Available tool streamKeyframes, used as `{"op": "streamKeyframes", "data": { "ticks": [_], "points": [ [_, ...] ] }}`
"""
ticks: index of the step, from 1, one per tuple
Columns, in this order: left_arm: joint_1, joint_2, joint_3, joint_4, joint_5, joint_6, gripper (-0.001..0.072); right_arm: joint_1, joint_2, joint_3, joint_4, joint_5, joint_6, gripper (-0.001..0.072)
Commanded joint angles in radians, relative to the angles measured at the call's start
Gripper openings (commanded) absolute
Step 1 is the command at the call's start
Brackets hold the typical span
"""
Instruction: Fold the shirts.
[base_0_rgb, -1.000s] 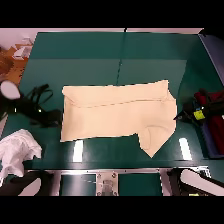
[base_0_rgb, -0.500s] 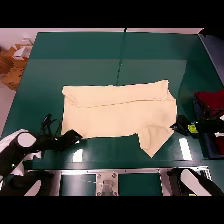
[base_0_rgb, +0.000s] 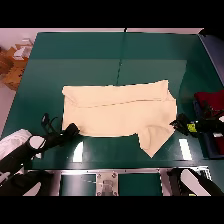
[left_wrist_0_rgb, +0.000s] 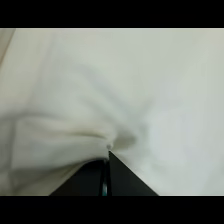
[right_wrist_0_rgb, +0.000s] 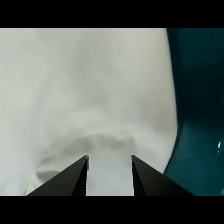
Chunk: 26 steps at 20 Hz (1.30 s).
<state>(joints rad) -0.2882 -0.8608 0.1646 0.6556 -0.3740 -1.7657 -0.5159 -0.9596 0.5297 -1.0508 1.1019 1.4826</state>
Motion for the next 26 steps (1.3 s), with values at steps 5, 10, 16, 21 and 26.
{"op": "streamKeyframes", "data": {
  "ticks": [5,10,16,21,26],
  "points": [
    [-0.015,-0.024,0.062,0.026,0.043,0.073,0.0024,0.002,0.001,-0.003,-0.193,0.139,0.194,0.0433],
    [-0.015,-0.024,0.062,0.025,0.021,0.073,0.0024,0.068,0.001,-0.191,-0.015,-0.016,0.169,0.0429],
    [0.037,-0.015,0.109,0.125,-0.143,0.106,0.0023,0.087,0.002,-0.177,0.137,-0.025,-0.019,0.0013],
    [0.267,-0.015,0.308,0.488,-0.655,0.092,0.0023,0.087,0.05,-0.02,-0.084,0.151,0.108,0.0012],
    [0.277,-0.018,0.373,0.538,-0.741,0.126,0.0023,0.088,0.116,-0.009,-0.188,0.219,0.164,0.0012]
  ]
}}
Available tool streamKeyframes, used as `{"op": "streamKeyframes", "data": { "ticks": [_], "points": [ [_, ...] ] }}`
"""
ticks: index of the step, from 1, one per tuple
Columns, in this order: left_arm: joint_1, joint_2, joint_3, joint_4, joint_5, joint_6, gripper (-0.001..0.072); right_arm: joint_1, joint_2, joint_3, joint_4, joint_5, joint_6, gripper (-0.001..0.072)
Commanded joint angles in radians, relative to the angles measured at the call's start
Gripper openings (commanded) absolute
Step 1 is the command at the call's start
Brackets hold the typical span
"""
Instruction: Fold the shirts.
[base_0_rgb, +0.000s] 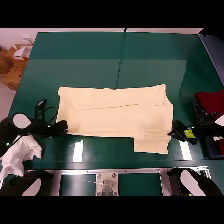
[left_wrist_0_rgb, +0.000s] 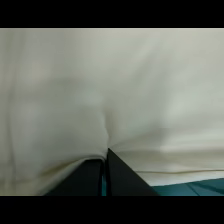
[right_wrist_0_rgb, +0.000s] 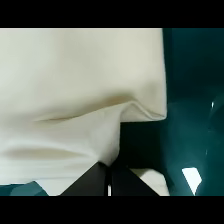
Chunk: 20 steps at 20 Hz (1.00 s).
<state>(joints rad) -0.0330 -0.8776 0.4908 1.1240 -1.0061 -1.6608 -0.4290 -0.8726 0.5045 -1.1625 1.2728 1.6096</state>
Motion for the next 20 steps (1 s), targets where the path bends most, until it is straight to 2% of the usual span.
{"op": "streamKeyframes", "data": {
  "ticks": [1,5,8,13,19,20],
  "points": [
    [0.022,-0.002,0.072,0.068,-0.117,0.032,0.0023,0.001,0.031,0.031,-0.061,0.048,0.037,0.0012],
    [0.021,-0.033,0.203,0.066,-0.121,0.066,0.0022,0.003,0.022,0.172,0.085,-0.005,0.001,0.0012],
    [0.022,-0.147,0.35,0.065,-0.106,0.078,0.0023,0.056,-0.068,0.311,0.126,-0.074,0.002,0.0012],
    [0.021,-0.438,0.642,0.029,-0.091,0.127,0.0023,0.175,-0.373,0.57,0.142,-0.197,0.002,0.0012],
    [0.008,-0.793,0.863,-0.117,0.049,0.226,0.0025,0.229,-0.765,0.803,0.156,-0.302,0.002,0.0013],
    [0.004,-0.837,0.881,-0.129,0.078,0.228,0.007,0.228,-0.816,0.826,0.169,-0.316,0.002,0.0013]
  ]
}}
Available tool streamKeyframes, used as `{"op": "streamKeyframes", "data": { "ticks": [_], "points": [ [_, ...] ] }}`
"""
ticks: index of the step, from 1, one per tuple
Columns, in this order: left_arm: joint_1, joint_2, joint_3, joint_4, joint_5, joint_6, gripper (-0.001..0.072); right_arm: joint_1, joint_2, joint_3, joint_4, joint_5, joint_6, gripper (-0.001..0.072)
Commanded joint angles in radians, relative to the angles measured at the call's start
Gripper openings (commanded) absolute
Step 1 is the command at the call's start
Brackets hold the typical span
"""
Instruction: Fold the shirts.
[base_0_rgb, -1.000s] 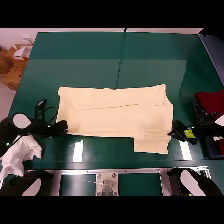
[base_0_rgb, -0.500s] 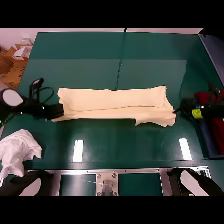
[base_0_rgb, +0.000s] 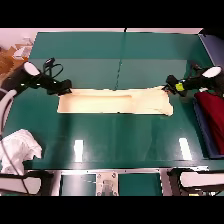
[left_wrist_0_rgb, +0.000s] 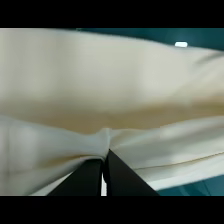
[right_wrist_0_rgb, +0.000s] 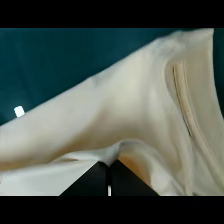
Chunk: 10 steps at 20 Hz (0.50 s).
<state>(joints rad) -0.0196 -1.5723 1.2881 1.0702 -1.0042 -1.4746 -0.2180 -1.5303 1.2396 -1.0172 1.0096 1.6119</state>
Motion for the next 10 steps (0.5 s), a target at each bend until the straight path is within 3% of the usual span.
{"op": "streamKeyframes", "data": {
  "ticks": [1,2,3,6,7,10],
  "points": [
    [-0.01,-0.167,0.09,-0.077,0.108,0.039,0.0372,0.015,-0.196,0.111,0.023,-0.068,0.0,0.0013],
    [0.0,-0.174,0.099,-0.073,0.143,0.032,0.0575,0.007,-0.224,0.137,0.022,-0.07,-0.001,0.0013],
    [0.022,-0.17,0.122,-0.076,0.15,0.03,0.0552,-0.01,-0.232,0.166,0.021,-0.059,-0.002,0.0057],
    [0.134,-0.154,0.279,-0.075,-0.021,0.005,0.0564,-0.099,-0.23,0.298,0.019,0.108,-0.153,0.051],
    [0.174,-0.15,0.339,-0.075,-0.098,-0.013,0.0704,-0.135,-0.23,0.334,0.019,0.182,-0.232,0.0567],
    [0.242,-0.147,0.446,-0.082,-0.255,-0.047,0.072,-0.236,-0.242,0.357,0.016,0.325,-0.348,0.0611]
  ]
}}
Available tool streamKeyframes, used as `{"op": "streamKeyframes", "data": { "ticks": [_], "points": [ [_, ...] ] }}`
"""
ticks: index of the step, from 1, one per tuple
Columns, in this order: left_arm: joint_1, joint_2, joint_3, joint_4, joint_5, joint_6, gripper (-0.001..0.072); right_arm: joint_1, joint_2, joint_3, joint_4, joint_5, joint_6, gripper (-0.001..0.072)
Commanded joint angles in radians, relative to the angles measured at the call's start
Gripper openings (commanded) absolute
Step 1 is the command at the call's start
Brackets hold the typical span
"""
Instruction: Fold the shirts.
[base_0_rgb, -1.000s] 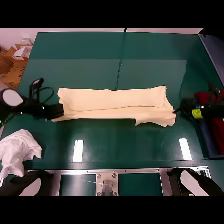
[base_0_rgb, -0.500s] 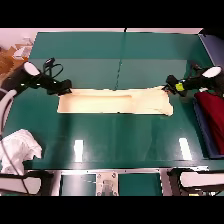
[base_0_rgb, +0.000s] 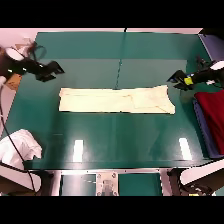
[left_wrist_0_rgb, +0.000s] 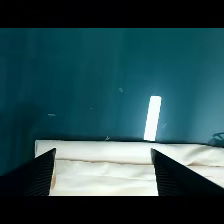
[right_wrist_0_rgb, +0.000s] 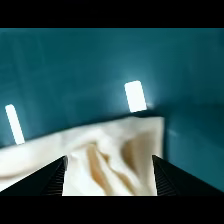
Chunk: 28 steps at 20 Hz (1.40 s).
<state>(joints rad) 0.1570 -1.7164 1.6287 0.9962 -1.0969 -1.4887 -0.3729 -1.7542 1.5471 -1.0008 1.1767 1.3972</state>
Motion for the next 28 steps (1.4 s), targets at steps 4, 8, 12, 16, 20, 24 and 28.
{"op": "streamKeyframes", "data": {
  "ticks": [4,8,12,16,20,24,28],
  "points": [
    [0.058,-0.004,0.116,-0.018,-0.196,-0.034,0.072,-0.15,-0.129,0.05,0.074,0.277,-0.266,0.0612],
    [0.024,-0.004,0.116,-0.035,-0.196,-0.04,0.072,-0.146,-0.267,0.05,0.198,0.325,-0.33,0.0612],
    [-0.029,-0.004,0.116,-0.035,-0.177,-0.04,0.072,-0.068,-0.319,0.05,0.269,0.325,-0.355,0.0612],
    [-0.124,-0.005,0.116,-0.035,-0.115,-0.032,0.0426,0.016,-0.317,0.065,0.268,0.324,-0.354,0.0129],
    [-0.261,-0.019,0.113,-0.023,-0.068,0.012,0.0023,0.021,-0.285,0.123,0.268,0.389,-0.288,0.0013],
    [-0.455,-0.124,0.114,-0.017,0.024,0.017,0.0023,0.026,-0.132,0.179,0.268,0.411,-0.24,0.0012],
    [-0.665,-0.272,0.114,-0.084,0.229,0.024,0.0023,0.048,0.028,0.219,0.268,0.486,-0.153,0.0013]
  ]
}}
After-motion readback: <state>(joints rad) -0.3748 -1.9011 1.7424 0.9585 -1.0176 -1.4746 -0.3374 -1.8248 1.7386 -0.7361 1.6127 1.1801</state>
